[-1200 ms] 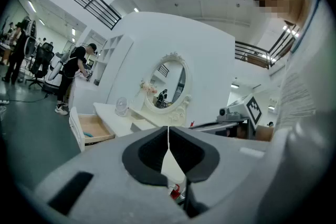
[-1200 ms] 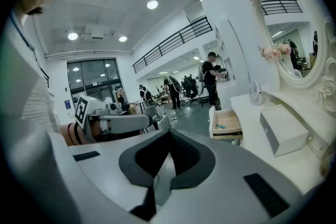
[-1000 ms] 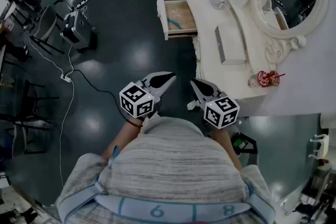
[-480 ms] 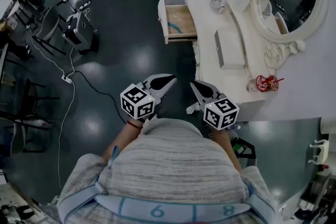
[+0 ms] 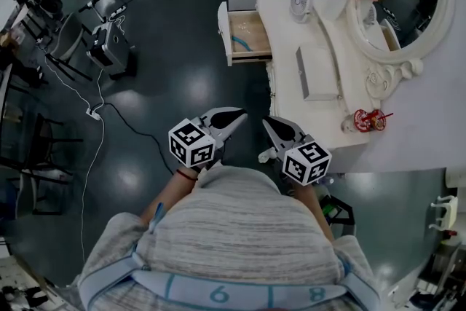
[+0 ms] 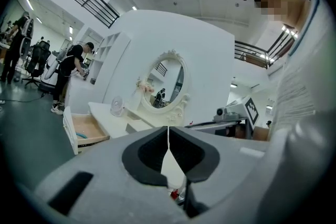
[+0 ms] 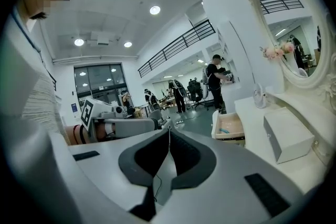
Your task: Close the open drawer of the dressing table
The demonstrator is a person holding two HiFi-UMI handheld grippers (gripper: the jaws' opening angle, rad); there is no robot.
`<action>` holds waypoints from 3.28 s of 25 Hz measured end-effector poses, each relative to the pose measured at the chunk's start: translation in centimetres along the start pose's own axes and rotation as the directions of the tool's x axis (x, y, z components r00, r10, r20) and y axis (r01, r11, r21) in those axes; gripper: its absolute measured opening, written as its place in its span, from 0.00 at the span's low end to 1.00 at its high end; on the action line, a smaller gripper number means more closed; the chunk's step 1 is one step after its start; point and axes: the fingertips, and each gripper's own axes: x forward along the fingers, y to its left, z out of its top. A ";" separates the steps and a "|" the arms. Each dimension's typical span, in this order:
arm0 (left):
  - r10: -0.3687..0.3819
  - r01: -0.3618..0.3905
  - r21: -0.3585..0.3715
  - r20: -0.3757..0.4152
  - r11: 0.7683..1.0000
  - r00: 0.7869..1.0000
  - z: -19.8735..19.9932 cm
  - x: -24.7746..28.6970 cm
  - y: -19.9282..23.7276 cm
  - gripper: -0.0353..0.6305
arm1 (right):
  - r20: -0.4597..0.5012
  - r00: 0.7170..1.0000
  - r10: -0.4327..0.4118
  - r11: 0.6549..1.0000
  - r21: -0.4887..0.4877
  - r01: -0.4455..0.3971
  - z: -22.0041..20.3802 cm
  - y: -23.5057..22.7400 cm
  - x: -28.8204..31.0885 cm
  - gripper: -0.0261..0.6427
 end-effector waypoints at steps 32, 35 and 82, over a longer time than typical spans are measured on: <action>-0.096 0.094 -0.038 -0.055 0.995 0.994 8.7 8.6 28.2 0.08 | -0.012 0.994 -0.112 0.991 0.066 0.113 8.7 -15.2 23.2 0.06; -0.118 0.114 -0.058 -0.066 0.992 0.991 9.1 8.9 30.3 0.08 | -0.028 0.992 -0.126 0.989 0.078 0.128 9.2 -16.1 25.4 0.06; -0.124 0.126 -0.013 -0.301 0.992 0.946 2.6 12.4 47.5 0.08 | -0.132 0.972 -0.195 0.968 0.133 0.212 7.7 -24.9 37.2 0.06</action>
